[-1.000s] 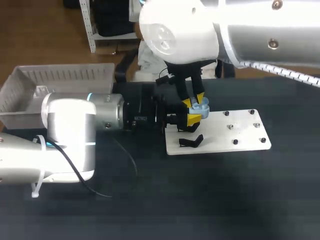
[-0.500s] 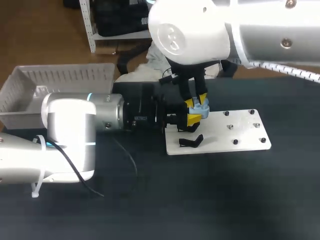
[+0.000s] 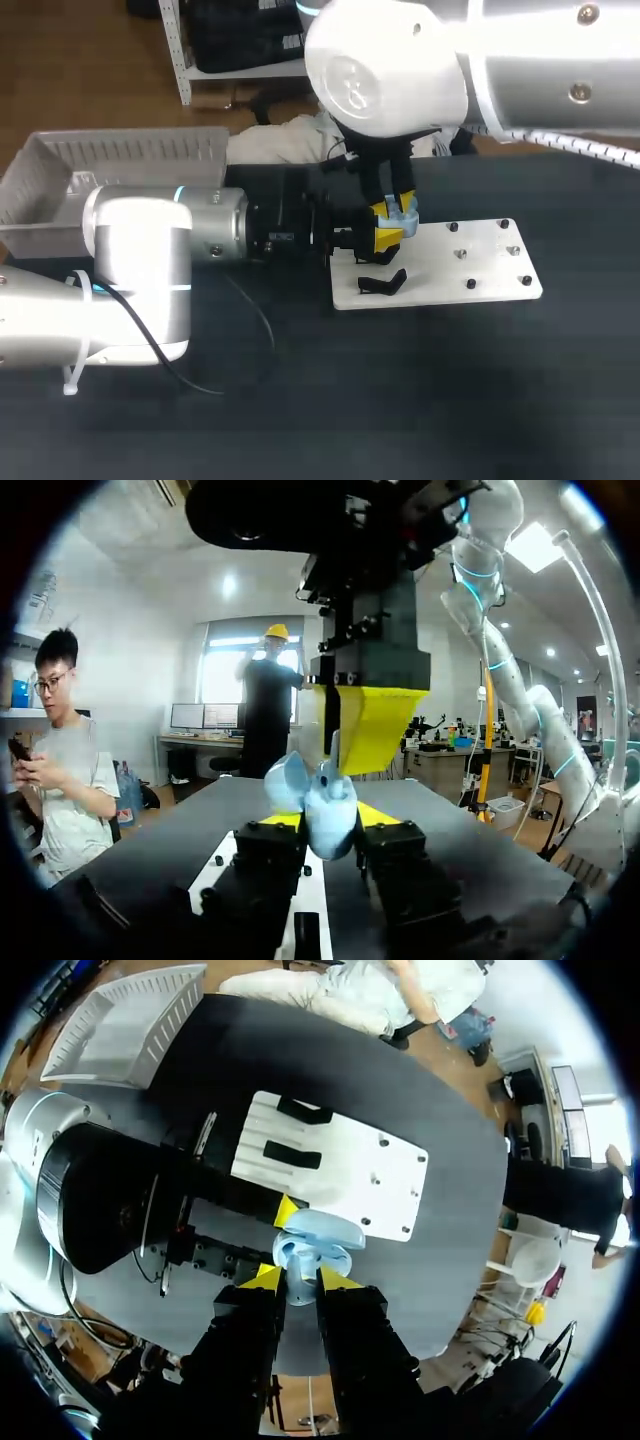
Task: Pick up each earbud case from the left stands, insert the matching earbuds, close the lid, and place the case in the box.
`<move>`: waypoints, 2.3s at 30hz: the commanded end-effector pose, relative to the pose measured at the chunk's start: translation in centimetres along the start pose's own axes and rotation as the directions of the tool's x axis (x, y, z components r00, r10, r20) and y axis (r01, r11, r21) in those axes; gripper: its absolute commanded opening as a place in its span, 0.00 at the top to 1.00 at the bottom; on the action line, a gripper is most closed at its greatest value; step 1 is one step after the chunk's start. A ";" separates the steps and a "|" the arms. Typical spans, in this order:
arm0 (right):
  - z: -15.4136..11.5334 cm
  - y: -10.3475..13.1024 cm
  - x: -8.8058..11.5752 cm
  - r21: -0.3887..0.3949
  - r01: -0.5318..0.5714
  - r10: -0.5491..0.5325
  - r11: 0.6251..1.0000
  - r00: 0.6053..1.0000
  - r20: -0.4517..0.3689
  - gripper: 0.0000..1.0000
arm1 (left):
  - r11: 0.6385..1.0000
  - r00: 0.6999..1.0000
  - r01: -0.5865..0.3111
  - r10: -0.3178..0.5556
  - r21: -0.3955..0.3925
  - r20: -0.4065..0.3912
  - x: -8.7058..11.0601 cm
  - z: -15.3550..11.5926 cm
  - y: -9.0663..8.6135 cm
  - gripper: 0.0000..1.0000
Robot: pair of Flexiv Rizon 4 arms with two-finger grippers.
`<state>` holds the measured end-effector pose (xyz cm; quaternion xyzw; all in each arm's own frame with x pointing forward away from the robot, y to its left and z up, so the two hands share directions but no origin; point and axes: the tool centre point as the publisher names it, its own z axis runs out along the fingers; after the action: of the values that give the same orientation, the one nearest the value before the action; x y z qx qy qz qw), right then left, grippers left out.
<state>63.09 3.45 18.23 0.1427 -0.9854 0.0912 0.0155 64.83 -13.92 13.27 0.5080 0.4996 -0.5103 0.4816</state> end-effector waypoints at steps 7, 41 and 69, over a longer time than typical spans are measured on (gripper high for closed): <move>0.0 -0.1 -0.1 -0.005 -0.018 0.018 1.000 1.000 0.017 1.00 | 1.000 1.000 0.001 -0.001 0.001 -0.001 0.0 0.0 0.1 1.00; 0.4 0.4 -0.9 -0.011 -0.020 0.020 1.000 1.000 0.002 1.00 | 1.000 1.000 0.001 -0.001 0.001 -0.001 0.0 0.0 0.1 1.00; 0.3 0.3 -0.3 -0.014 -0.029 0.029 0.999 1.000 -0.001 0.23 | 1.000 1.000 0.001 -0.001 0.001 -0.001 0.0 0.0 0.1 1.00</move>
<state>64.01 4.05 17.68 0.1277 -0.9878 0.0865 0.0221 64.86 -13.95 13.24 0.5080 0.4994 -0.5105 0.4815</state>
